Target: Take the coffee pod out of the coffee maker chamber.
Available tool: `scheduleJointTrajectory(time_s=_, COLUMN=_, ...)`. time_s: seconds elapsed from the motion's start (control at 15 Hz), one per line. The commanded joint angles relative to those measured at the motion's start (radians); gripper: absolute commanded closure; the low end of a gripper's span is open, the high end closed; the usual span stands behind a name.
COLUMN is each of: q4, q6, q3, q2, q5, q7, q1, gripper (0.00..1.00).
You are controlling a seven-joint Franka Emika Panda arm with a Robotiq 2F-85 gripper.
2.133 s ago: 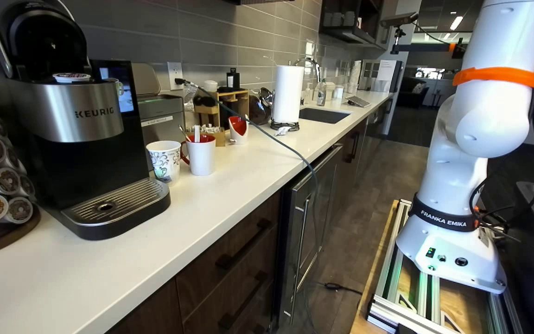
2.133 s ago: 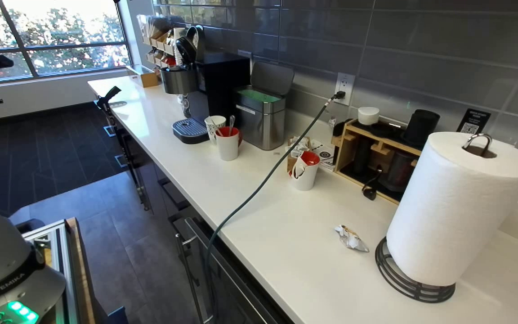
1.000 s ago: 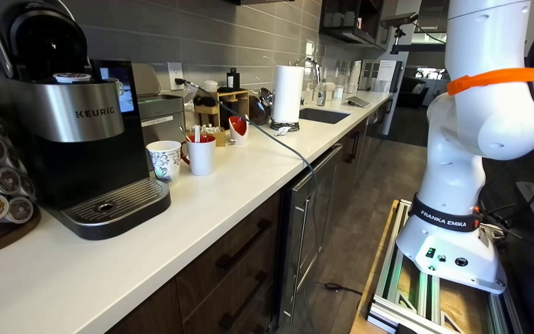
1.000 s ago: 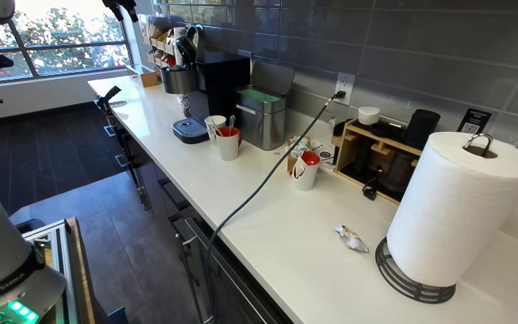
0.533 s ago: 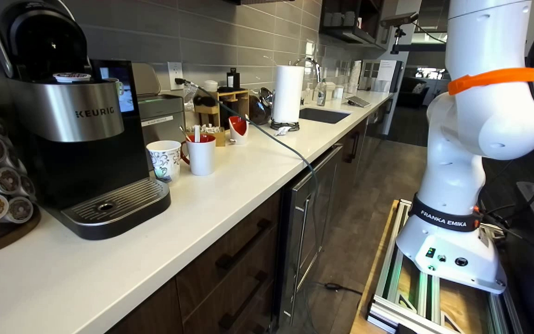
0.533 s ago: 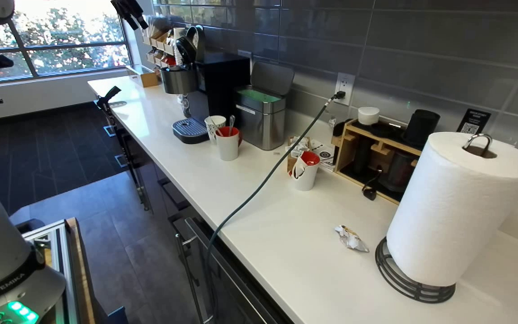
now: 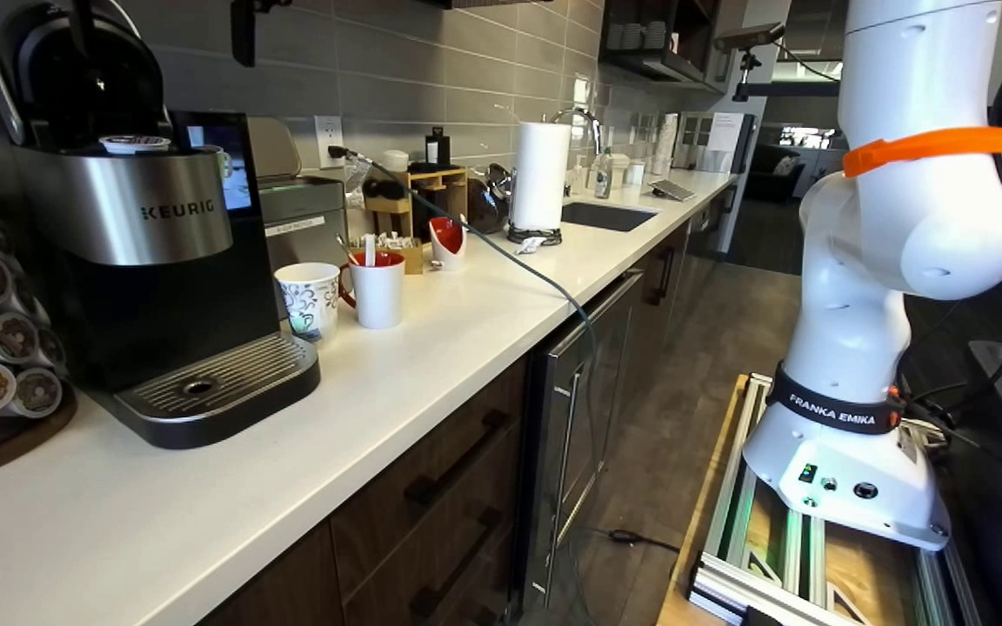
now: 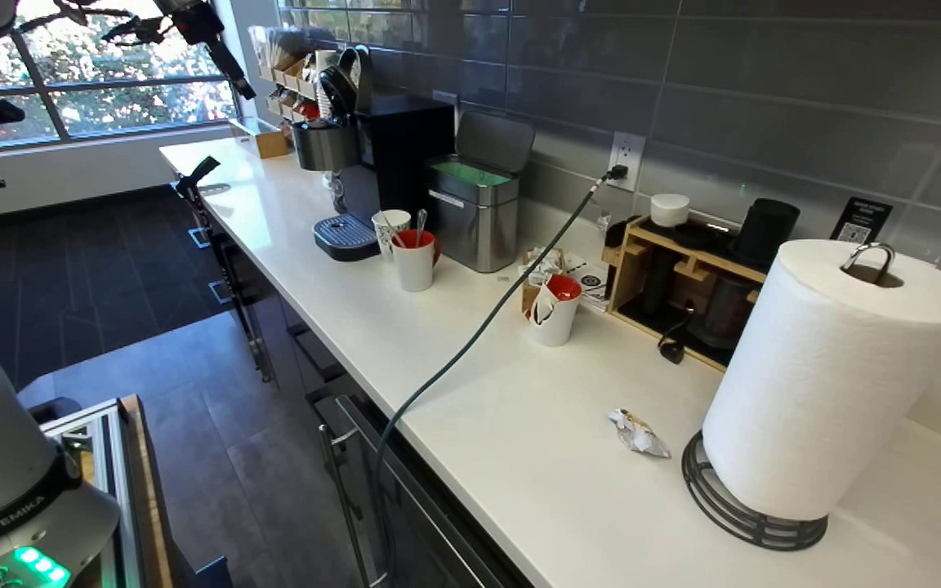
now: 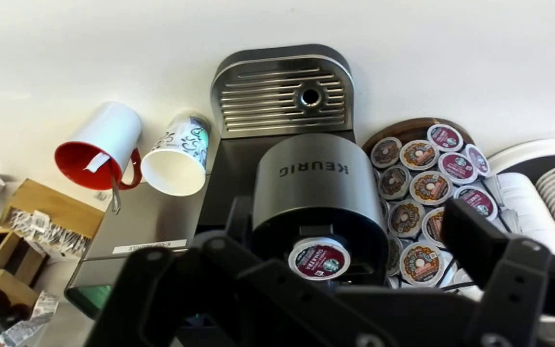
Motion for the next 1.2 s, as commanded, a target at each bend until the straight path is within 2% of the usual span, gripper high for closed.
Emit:
scheduleJointTrajectory(time_s=0.0, q4=-0.155, q6=0.219, q3=-0.014, q2=-0.067, q5=0.076, q7=0.087, q1=-0.055, gripper=0.00)
scheduleJointTrajectory(time_s=0.07, q4=-0.178, q6=0.286, q3=-0.084, q2=-0.073, q5=0.110, q7=0.081, q1=-0.007, gripper=0.00)
scheduleJointTrajectory(time_s=0.2, q4=-0.224, q6=0.354, q3=-0.122, q2=-0.073, q5=0.149, q7=0.072, q1=-0.001, gripper=0.00)
scheduleJointTrajectory(time_s=0.27, q4=-0.138, q6=0.289, q3=-0.130, q2=-0.032, q5=0.111, q7=0.051, q1=0.032, gripper=0.00)
scheduleJointTrajectory(time_s=0.53, q4=-0.139, q6=0.301, q3=-0.156, q2=-0.028, q5=0.113, q7=0.045, q1=0.048, gripper=0.00)
scheduleJointTrajectory(time_s=1.13, q4=-0.117, q6=0.323, q3=-0.213, q2=0.023, q5=-0.029, q7=-0.090, q1=0.080, gripper=0.00)
